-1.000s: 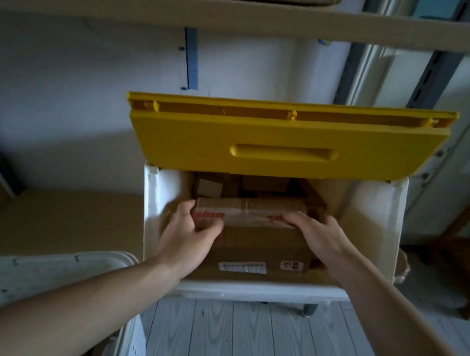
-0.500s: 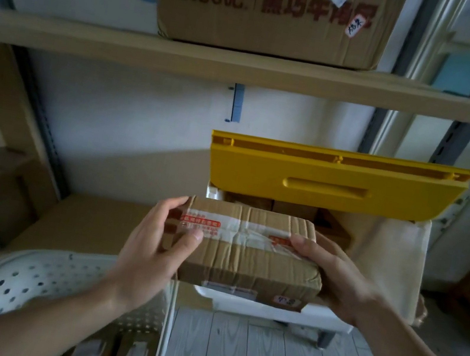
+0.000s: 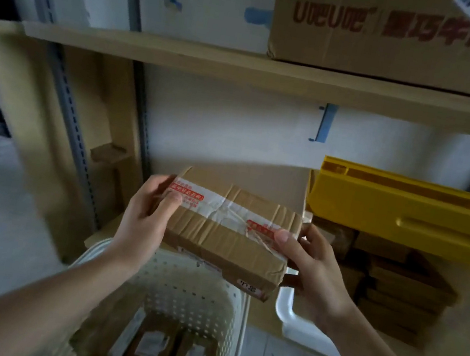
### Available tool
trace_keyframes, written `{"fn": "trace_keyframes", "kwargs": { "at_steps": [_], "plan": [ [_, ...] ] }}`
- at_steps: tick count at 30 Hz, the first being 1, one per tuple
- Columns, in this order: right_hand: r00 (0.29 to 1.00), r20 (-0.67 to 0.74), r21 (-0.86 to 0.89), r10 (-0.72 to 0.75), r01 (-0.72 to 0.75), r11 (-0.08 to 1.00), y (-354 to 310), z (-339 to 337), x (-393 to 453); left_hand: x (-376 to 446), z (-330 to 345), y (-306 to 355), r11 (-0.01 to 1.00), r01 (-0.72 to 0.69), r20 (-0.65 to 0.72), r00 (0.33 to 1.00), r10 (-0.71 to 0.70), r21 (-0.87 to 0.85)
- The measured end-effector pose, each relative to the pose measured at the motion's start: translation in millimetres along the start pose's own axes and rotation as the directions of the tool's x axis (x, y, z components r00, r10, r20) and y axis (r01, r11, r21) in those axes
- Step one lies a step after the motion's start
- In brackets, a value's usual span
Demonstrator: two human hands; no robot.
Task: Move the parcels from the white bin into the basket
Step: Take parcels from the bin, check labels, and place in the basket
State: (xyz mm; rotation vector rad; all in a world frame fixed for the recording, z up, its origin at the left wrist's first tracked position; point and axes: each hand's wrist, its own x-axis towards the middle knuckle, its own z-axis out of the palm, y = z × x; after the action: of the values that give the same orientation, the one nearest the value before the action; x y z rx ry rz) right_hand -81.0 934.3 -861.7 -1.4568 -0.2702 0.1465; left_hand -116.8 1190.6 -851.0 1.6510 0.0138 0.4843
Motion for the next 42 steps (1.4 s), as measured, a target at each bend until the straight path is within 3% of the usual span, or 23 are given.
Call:
{"fn": "trace_keyframes", "kwargs": {
  "at_steps": [4, 11, 20, 25, 30, 35, 42],
  "plan": [
    [0.998, -0.023, -0.004, -0.059, 0.059, 0.998, 4.0, 25.6, 16.6, 0.1, -19.0, -7.6, 0.999, 0.037, -0.042, 0.998, -0.037, -0.006],
    [0.989, -0.144, 0.012, -0.037, 0.039, 0.999, 14.6, 53.7, 47.1, 4.4, -46.8, -26.1, 0.981, 0.194, 0.058, 0.979, -0.194, 0.000],
    [0.990, 0.091, 0.007, 0.105, -0.106, 0.994, 25.2, 59.1, 57.4, 14.1, -52.1, -35.5, 0.974, 0.117, -0.025, 0.993, -0.115, 0.195],
    [0.988, 0.054, 0.140, 0.147, -0.153, 0.978, 25.0, 55.0, 60.4, 11.3, -48.8, -33.2, 0.982, 0.047, 0.046, 0.997, -0.056, 0.182],
    [0.986, 0.032, 0.161, 0.162, -0.165, 0.973, 23.2, 54.9, 56.7, 8.2, -39.4, -30.3, 0.990, 0.142, 0.104, 0.984, -0.142, 0.005],
    [0.990, -0.085, 0.150, 0.113, -0.100, 0.984, 13.4, 54.3, 52.5, 9.5, -31.8, -24.8, 0.965, 0.221, 0.091, 0.974, -0.209, -0.139],
    [0.995, -0.069, 0.118, 0.068, -0.059, 0.991, 7.0, 47.6, 50.7, 7.6, -23.6, -19.5, 0.936, 0.235, -0.022, 0.968, -0.250, -0.263]
  ]
}}
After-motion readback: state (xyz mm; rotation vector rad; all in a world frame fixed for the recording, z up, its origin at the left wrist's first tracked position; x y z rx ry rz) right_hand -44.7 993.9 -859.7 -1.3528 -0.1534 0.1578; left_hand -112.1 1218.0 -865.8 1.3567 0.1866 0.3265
